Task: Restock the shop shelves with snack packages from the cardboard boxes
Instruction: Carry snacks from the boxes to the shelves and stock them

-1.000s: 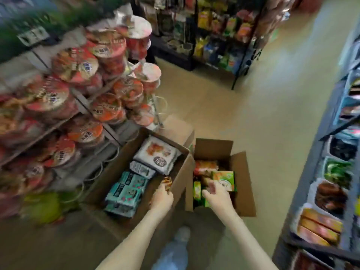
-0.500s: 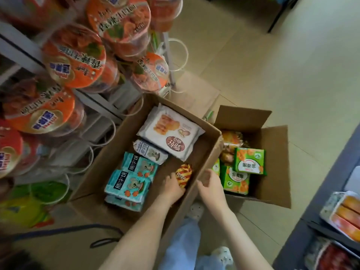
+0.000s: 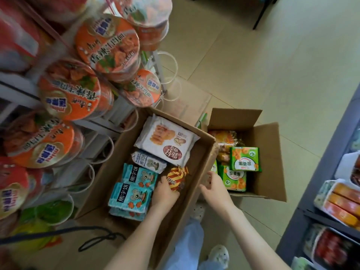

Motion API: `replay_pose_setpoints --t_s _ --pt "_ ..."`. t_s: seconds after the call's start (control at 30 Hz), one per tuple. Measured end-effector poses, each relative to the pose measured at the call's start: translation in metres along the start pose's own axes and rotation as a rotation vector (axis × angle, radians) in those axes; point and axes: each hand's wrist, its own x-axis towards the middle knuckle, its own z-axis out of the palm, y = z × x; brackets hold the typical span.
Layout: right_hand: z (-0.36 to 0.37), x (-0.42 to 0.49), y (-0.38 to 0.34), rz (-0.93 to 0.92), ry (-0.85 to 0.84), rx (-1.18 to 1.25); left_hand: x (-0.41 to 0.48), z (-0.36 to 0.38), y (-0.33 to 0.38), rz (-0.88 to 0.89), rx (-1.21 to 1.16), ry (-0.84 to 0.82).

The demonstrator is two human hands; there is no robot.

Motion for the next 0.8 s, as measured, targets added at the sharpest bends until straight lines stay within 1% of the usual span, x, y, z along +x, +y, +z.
replay_pose_setpoints --t_s 0.13,0.23,0.3,0.4,0.5,0.57,0.63,0.73,0.8 --pt "-0.024 -0.026 -0.022 -0.083 -0.016 -0.105 -0.034 -0.035 0.015 0.09 -0.12 0.04" --pt "-0.045 -0.054 -0.034 -0.087 -0.005 -0.069 -0.064 -0.061 0.044 0.171 -0.198 0.032" --pt "-0.063 -0.076 -0.036 -0.085 0.067 -0.013 -0.088 -0.075 0.077 0.25 -0.173 0.034" --pt "-0.104 -0.112 -0.032 -0.115 0.209 0.081 -0.133 -0.082 0.14 0.435 -0.209 -0.005" --pt "-0.17 -0.164 -0.012 -0.121 0.415 0.166 -0.194 -0.068 0.206 0.621 -0.298 -0.182" --pt "-0.221 -0.206 0.011 -0.145 0.57 0.215 -0.243 -0.052 0.248 0.715 -0.348 -0.332" --pt "-0.269 -0.254 0.038 -0.153 0.687 0.244 -0.292 -0.031 0.285 0.799 -0.373 -0.49" --pt "-0.333 -0.328 0.08 -0.136 0.891 0.242 -0.373 0.008 0.339 0.936 -0.329 -0.712" --pt "-0.365 -0.377 0.105 -0.115 1.034 0.237 -0.426 0.034 0.369 1.031 -0.261 -0.832"
